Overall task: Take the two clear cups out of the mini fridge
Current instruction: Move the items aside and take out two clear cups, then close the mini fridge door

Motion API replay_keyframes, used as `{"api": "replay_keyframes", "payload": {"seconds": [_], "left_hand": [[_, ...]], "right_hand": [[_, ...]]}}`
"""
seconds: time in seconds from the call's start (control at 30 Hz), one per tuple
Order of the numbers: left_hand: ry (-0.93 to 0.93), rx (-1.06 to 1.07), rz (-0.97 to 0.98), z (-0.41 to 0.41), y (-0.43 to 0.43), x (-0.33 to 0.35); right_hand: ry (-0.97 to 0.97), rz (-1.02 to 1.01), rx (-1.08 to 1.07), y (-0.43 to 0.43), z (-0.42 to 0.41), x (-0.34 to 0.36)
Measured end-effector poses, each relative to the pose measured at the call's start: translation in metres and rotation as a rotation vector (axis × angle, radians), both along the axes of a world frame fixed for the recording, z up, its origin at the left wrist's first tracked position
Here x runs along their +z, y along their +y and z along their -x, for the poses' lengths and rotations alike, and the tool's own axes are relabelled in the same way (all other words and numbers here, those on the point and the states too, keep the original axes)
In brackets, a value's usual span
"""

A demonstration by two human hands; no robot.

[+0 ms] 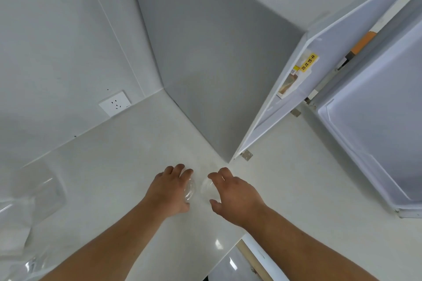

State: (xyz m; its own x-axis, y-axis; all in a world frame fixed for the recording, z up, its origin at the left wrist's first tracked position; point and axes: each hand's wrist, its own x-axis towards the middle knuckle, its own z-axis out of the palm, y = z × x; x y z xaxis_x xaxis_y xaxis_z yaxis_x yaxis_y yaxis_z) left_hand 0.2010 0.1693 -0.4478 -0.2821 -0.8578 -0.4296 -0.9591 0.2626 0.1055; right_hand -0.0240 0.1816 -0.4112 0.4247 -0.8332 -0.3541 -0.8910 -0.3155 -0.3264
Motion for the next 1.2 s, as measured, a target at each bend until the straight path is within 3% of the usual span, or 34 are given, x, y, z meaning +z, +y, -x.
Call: {"api": "replay_keyframes", "payload": {"seconds": [0.27,0.83,1.03,1.2], "left_hand": [[0.253,0.053,0.267,0.021,0.006,0.050],[0.437,-0.180,0.475,0.164,0.000,0.176],[0.421,-0.223,0.487,0.220,-0.031,0.240],[0.484,-0.288,0.628,0.255,-0.055,0.300]], "right_hand": [[0.014,0.181,-0.061,0.007,0.048,0.031],[0.089,0.331,-0.273,0.017,0.175,0.164],[0.102,0.477,-0.332,0.008,0.216,0.231],[0.109,0.608,-0.362,-0.001,0.241,0.287]]}}
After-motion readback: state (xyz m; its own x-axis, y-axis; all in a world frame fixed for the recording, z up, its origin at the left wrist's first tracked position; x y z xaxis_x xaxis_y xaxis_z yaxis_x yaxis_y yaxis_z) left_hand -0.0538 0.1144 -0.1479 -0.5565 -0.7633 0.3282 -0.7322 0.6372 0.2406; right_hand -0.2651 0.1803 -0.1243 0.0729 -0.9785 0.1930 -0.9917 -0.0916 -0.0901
